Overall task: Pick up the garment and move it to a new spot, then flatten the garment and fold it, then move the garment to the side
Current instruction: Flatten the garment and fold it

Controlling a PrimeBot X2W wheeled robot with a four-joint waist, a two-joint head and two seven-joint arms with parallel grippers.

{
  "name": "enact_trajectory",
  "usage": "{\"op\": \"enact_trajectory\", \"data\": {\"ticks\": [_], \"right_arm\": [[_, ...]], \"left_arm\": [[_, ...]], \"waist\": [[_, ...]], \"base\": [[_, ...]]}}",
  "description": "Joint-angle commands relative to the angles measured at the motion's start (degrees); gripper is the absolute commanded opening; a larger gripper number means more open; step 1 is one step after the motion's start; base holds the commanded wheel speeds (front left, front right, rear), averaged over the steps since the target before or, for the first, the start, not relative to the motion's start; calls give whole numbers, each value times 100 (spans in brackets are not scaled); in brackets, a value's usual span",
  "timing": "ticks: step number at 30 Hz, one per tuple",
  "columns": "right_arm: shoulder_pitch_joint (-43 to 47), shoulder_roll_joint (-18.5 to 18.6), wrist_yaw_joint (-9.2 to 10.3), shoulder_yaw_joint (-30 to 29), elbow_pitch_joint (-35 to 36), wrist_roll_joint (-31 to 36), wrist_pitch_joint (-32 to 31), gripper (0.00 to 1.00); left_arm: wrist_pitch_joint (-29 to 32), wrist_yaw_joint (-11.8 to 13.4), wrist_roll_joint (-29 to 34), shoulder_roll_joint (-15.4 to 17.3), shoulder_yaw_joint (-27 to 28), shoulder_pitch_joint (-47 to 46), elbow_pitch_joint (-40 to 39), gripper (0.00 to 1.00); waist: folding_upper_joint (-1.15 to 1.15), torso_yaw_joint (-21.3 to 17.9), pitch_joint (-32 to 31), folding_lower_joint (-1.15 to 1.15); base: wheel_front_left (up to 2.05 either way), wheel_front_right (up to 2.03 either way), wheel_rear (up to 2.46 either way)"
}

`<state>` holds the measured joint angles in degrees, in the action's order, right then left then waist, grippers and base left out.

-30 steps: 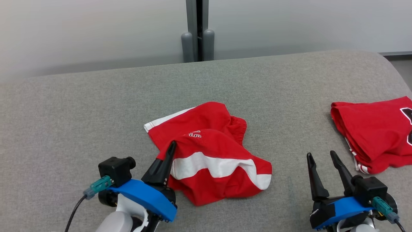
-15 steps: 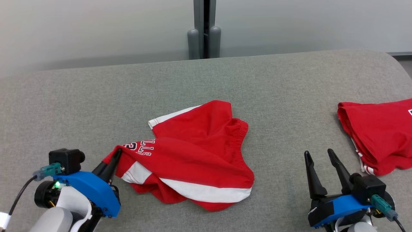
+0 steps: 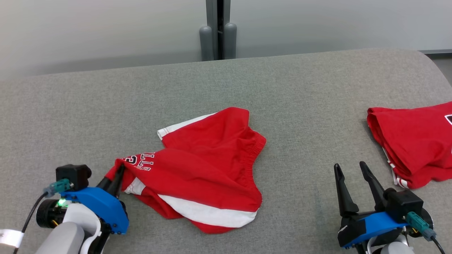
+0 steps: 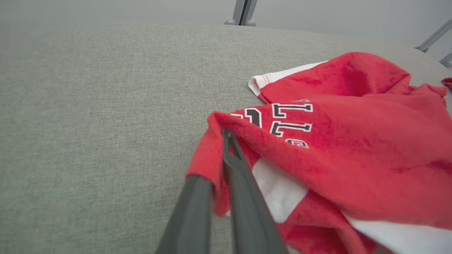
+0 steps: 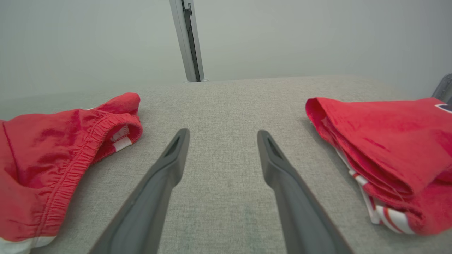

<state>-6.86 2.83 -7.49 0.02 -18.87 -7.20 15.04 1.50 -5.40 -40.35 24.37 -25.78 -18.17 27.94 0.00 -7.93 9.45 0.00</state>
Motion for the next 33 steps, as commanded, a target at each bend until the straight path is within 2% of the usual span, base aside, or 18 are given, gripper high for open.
{"op": "enact_trajectory", "data": {"ticks": [1,7,11,15,18,24,30,33], "right_arm": [[-19,13,0,1,-2,-22,19,100],[34,13,0,-2,-29,18,19,100],[68,13,0,12,-44,39,19,100],[144,13,0,19,-59,46,19,100],[172,13,0,20,-54,71,19,100],[284,13,0,53,-91,81,19,100],[373,14,0,79,-88,82,19,100],[398,14,0,80,-95,77,19,100]], "left_arm": [[-62,-24,-27,-12,-9,-77,78,100],[-266,-136,-239,-84,-52,118,363,100],[-431,-176,-329,27,-88,268,242,100],[-768,-174,-340,-4,-46,437,17,100],[-1066,-84,-263,-134,-65,532,-183,100],[-1546,219,-69,-603,-77,751,-549,100],[-1666,486,250,-944,109,1080,-792,100],[-1671,501,403,-1044,292,1256,-876,100]], "waist": [[0,16,-10,0],[0,113,-106,0],[0,178,-186,0],[0,257,-295,0],[0,328,-392,0],[0,463,-616,0],[0,528,-787,0],[0,558,-870,0]], "base": [[0,0,0],[0,0,0],[0,0,0],[0,0,0],[0,0,0],[0,0,0],[0,0,0],[0,0,0]]}}
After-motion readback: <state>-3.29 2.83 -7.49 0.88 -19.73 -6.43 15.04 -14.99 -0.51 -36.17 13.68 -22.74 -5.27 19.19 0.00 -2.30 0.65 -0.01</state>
